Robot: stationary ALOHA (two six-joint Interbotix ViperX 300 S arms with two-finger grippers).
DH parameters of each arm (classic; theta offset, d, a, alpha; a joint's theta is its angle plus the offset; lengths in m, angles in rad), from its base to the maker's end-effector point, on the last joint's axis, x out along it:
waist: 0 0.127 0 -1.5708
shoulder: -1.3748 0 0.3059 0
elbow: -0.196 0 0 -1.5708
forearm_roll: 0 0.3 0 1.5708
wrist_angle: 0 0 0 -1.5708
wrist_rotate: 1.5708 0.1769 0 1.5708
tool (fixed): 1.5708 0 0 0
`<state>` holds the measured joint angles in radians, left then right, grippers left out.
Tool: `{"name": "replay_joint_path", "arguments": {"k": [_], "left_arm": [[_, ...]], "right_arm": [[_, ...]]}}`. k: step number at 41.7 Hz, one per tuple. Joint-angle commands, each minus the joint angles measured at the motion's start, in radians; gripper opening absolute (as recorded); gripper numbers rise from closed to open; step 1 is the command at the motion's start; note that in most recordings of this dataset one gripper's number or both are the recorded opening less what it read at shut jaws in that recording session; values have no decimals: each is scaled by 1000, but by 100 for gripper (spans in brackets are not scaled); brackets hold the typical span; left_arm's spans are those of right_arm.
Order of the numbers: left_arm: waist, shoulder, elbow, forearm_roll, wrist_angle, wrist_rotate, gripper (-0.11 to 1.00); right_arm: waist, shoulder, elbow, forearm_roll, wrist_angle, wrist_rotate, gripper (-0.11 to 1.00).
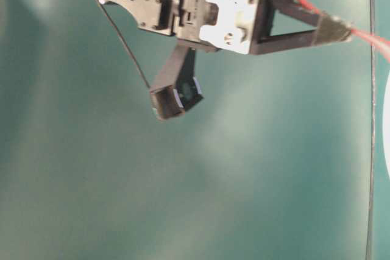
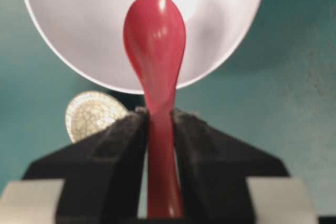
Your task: Scoop the yellow hexagonal prism block from the bowl with a spoon using the right arm.
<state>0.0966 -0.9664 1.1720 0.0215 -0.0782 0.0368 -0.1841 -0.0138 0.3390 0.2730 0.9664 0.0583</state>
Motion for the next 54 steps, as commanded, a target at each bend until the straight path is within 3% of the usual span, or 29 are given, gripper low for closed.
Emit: {"name": "replay_joint_path", "arguments": {"k": [1, 39, 54], "left_arm": [[3, 5, -18, 2, -9, 2, 0], [3, 5, -18, 2, -20, 2, 0], [3, 5, -20, 2, -20, 2, 0]], "right_arm": [[2, -8, -21, 2, 12, 2, 23], [2, 72, -95, 2, 114, 2, 22], [2, 110, -100, 2, 94, -8, 23]]}}
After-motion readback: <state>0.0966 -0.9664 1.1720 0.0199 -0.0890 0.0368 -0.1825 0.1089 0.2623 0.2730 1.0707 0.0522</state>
